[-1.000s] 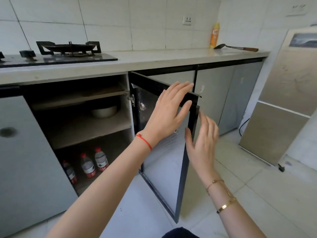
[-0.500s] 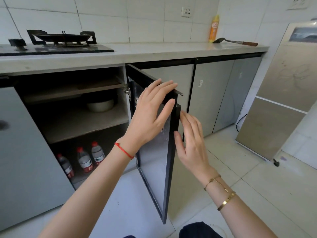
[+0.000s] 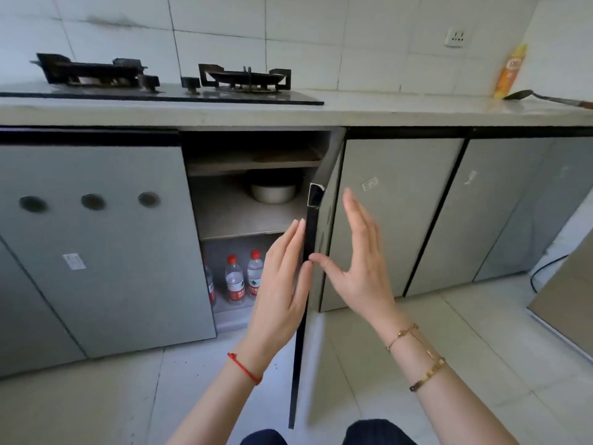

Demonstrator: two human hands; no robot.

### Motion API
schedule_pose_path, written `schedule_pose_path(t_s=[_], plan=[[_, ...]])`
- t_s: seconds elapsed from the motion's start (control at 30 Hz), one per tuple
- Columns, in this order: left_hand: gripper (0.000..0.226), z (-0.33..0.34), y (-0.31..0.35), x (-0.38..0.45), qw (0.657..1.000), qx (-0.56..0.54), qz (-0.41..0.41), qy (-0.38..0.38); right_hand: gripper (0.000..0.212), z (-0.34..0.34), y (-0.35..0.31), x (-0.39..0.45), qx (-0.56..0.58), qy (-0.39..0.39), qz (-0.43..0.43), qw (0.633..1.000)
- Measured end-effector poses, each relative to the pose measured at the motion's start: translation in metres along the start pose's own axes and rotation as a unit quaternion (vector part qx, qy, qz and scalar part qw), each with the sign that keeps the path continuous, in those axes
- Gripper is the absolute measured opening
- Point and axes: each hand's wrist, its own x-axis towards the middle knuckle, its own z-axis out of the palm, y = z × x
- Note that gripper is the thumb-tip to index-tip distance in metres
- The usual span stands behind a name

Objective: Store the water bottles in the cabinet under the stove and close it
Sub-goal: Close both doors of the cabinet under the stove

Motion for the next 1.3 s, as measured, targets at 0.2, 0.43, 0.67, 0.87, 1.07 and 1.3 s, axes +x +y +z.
schedule_pose_path(t_s=[0.2,0.43,0.67,0.87,1.07,1.3], plan=[[0.06,-0.025,-0.03,-0.01,0.993,0.081,-0.034,0.081,0.089,0.035,-0.019,0.035,-0.04,-0.061,-0.051,0.996],[0.068,-0.044,-0.071,-0.017,0.983,0.114,-0.102,0.107,0.079,0.081,-0.033,0.069,-0.053,-0.076,-0.065,0.994],[0.07,-0.066,-0.111,0.005,0.972,0.171,-0.111,0.12,0.069,0.131,-0.034,0.107,-0.043,-0.083,-0.081,0.992],[0.067,-0.086,-0.146,0.027,0.948,0.274,-0.104,0.125,0.068,0.173,-0.026,0.128,-0.067,-0.083,-0.097,0.99],[0.071,-0.106,-0.178,0.046,0.923,0.341,-0.141,0.113,0.078,0.209,-0.019,0.142,-0.114,-0.083,-0.097,0.985],[0.08,-0.125,-0.209,0.079,0.913,0.361,-0.159,0.102,0.081,0.242,-0.018,0.16,-0.158,-0.071,-0.078,0.982]])
